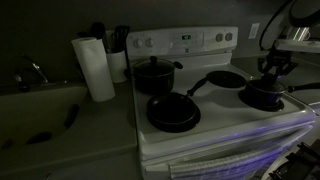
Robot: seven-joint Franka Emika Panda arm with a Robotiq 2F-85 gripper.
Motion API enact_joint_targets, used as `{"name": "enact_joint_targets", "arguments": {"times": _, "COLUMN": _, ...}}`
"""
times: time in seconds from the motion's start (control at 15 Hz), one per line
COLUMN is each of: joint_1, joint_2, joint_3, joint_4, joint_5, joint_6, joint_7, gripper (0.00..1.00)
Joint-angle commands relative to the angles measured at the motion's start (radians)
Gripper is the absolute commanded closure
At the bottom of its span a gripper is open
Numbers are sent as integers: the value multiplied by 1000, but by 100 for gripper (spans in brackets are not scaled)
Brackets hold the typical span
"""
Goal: Cover the pot
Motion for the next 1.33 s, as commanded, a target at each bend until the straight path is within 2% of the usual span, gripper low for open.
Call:
{"name": "enact_joint_targets", "arguments": {"times": 0.0, "joint_1": 19, "joint_2": 78, "joint_3": -4, "joint_4": 19, "joint_5": 39, "joint_6": 37, "joint_7": -35, "gripper": 85}}
{"name": "enact_joint_targets", "arguments": {"times": 0.07, "joint_1": 20, "joint_2": 79, "joint_3": -3, "joint_4": 24, "joint_5": 35, "joint_6": 32, "joint_7": -34, "gripper": 85}}
{"name": "enact_joint_targets", "arguments": {"times": 0.13, "joint_1": 20, "joint_2": 78, "joint_3": -3, "joint_4": 28, "joint_5": 32, "joint_6": 28, "joint_7": -34, "gripper": 46}}
{"name": "enact_joint_targets", "arguments": {"times": 0.2, "joint_1": 21, "joint_2": 77, "joint_3": -3, "joint_4": 30, "joint_5": 31, "joint_6": 27, "joint_7": -35, "gripper": 34}}
{"name": "enact_joint_targets", "arguments": {"times": 0.47, "joint_1": 32, "joint_2": 90, "joint_3": 0, "joint_4": 50, "joint_5": 22, "joint_6": 25, "joint_7": -33, "gripper": 5}}
{"name": "enact_joint_targets", "arguments": {"times": 0.6, "joint_1": 37, "joint_2": 96, "joint_3": -1, "joint_4": 62, "joint_5": 16, "joint_6": 13, "joint_7": -31, "gripper": 0}}
{"name": "enact_joint_targets", "arguments": {"times": 0.93, "joint_1": 35, "joint_2": 74, "joint_3": 1, "joint_4": 91, "joint_5": -10, "joint_6": -45, "joint_7": -17, "gripper": 0}}
{"name": "enact_joint_targets", "arguments": {"times": 1.27, "joint_1": 35, "joint_2": 33, "joint_3": 15, "joint_4": 157, "joint_5": -75, "joint_6": -197, "joint_7": 6, "gripper": 0}}
